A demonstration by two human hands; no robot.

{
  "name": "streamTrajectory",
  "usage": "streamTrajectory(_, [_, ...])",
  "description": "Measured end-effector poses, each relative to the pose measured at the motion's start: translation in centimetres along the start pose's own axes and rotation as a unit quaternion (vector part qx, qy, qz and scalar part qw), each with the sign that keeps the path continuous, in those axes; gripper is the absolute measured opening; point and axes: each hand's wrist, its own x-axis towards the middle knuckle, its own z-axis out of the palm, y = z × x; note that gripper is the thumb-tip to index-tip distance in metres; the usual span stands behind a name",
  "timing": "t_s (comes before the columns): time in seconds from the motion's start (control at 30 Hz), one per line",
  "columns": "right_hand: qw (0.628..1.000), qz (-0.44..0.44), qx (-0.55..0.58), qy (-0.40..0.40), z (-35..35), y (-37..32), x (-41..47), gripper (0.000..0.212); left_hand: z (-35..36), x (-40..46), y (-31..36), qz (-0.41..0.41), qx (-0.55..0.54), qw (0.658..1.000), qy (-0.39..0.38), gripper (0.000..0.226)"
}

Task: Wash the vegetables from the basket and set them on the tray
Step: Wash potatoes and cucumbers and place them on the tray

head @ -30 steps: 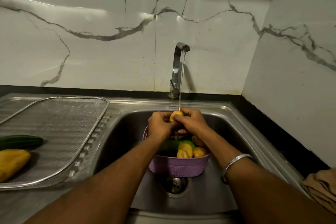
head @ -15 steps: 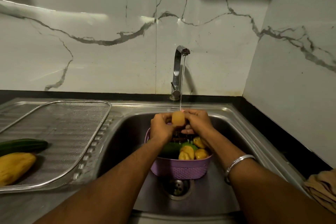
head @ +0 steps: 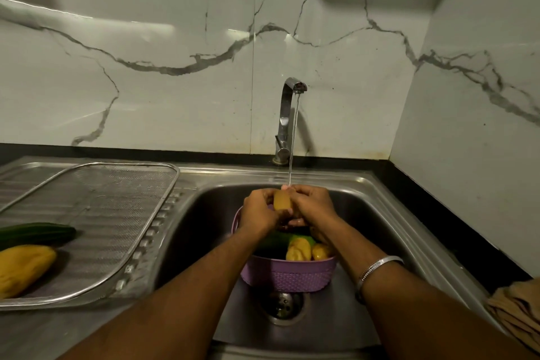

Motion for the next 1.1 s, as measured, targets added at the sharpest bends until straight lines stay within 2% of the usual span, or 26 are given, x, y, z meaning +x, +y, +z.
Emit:
streamTrajectory(0.07, [1.0,-0.019,-0.014,-0.008,0.0,-0.1,0.0,0.006,0.0,-0.1,0.0,0.01,0.012,1.0,-0.013,0.045])
streamTrajectory(0.2, [1.0,-0.009,0.005,-0.029,0.0,-0.6,-0.3,0.011,-0.1,0.0,0.1,0.032,0.042,0.999,-0.011,0.04])
streamTrajectory(0.33, [0.998,0.017,-0.024,-0.053,-0.3,-0.7,-0.4,0.015,0.0,-0.1,0.1,0.037,0.071,0.997,-0.011,0.034])
streamTrajectory(0.43, [0.999,-0.005,-0.033,0.003,-0.2,0.3,0.3,0.011,0.4,-0.2,0.4,0.042,0.092,0.995,-0.01,0.029])
streamTrajectory(0.5, [0.995,-0.038,-0.052,0.073,-0.1,0.6,0.6,0.017,0.9,-0.3,0.9,0.055,0.089,0.995,-0.006,0.025])
streamTrajectory(0.57, [0.992,-0.059,-0.065,0.095,-0.1,0.4,0.6,0.021,1.1,-0.4,1.2,0.06,0.07,0.996,0.005,0.022])
streamTrajectory(0.7, [0.995,-0.038,-0.086,-0.032,0.1,-0.1,0.6,0.018,0.5,-0.1,0.9,0.017,0.047,0.998,0.024,0.006])
streamTrajectory(0.73, [0.993,-0.035,-0.103,-0.041,0.0,0.0,0.6,0.019,0.4,-0.1,0.9,0.006,0.048,0.999,0.019,0.003])
streamTrajectory(0.87, [0.99,-0.056,-0.113,0.063,-0.4,0.5,0.7,0.031,0.8,-0.2,1.0,0.009,0.046,0.999,-0.025,0.009])
streamTrajectory(0.93, [0.987,-0.068,-0.12,0.086,-0.9,0.5,0.6,0.032,1.1,-0.5,1.2,0.008,0.021,0.999,-0.04,0.013])
streamTrajectory(1.1, [0.995,-0.028,-0.086,-0.038,-0.6,-0.3,0.3,0.014,0.3,-0.5,1.1,-0.013,-0.007,1.0,-0.014,0.009])
